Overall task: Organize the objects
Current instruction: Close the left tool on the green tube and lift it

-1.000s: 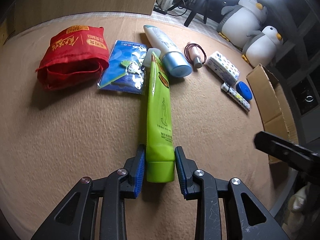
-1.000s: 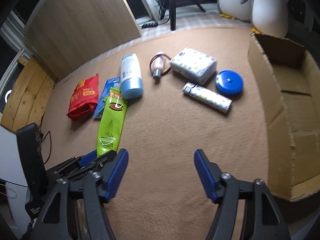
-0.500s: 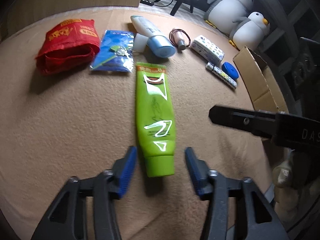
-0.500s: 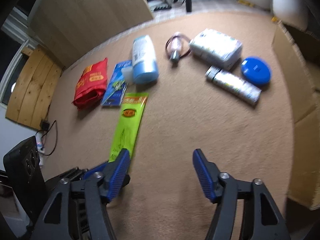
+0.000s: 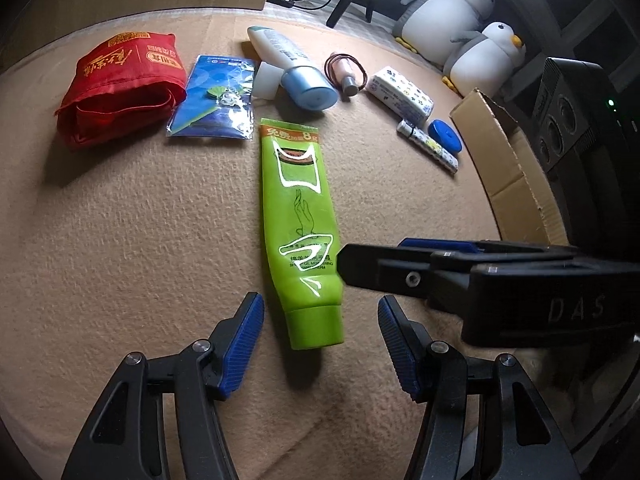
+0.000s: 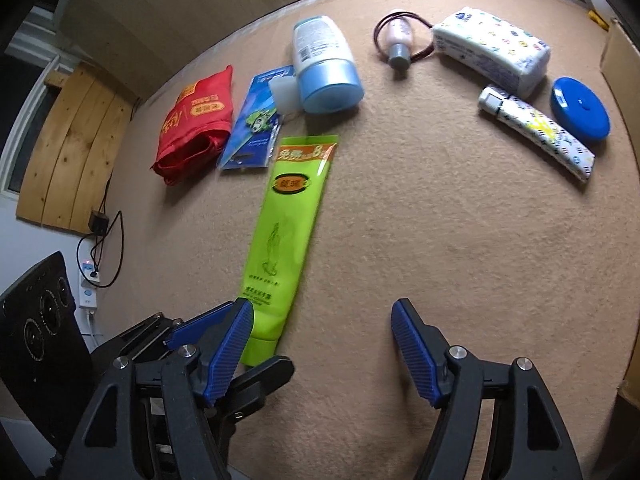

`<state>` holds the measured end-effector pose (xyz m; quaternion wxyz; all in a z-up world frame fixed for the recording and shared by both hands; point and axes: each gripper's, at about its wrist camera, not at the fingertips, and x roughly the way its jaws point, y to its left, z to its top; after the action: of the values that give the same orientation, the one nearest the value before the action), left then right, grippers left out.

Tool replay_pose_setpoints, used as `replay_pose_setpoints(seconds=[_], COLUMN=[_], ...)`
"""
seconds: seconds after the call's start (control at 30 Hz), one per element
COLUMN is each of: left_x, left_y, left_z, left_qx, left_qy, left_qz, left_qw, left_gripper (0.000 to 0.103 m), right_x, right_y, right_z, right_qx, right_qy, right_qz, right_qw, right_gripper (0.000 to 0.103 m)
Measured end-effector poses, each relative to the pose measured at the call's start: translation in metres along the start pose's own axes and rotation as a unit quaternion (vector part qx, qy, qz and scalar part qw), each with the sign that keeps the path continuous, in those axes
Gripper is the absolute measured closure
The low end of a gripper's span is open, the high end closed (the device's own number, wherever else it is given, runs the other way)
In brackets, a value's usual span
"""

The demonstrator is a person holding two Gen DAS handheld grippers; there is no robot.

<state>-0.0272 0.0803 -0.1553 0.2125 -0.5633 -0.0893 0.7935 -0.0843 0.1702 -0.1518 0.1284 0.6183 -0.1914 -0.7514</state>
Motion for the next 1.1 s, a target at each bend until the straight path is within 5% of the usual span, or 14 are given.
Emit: replay_pose_setpoints(seconds=[0.33, 0.6, 0.7, 1.1], left_x=[0.004, 0.002, 0.002, 0.001], left_y=[0.003, -0.002, 0.001, -0.014], left_z=[0.001, 0.002, 0.002, 0.003], left_qx=[-0.009, -0.009, -0.015, -0.012], left_qy=[-0.007, -0.011, -0.013, -0.021], left_qz=[-0.011, -0.008, -0.001, -0.003], left_qw=[0.9999, 0.9999, 0.9998, 0.9997], left_gripper=[0.045, 0.058, 0.066, 0.066], right_x=[0.008, 0.013, 0.015, 0.001], right_y=[0.011, 0.011, 0.014, 0.009], right_z=[0.001, 0.005, 0.004, -0.006], right_qx=[-0.010, 0.000, 0.001, 0.013], right_qy=[0.007, 0.022, 0.022, 0.001], right_qz=[0.010, 0.049, 0.054, 0.049], right_qw=[1.000, 0.999, 0.998, 0.999], right_gripper=[0.052, 0.074, 0.074, 0.077])
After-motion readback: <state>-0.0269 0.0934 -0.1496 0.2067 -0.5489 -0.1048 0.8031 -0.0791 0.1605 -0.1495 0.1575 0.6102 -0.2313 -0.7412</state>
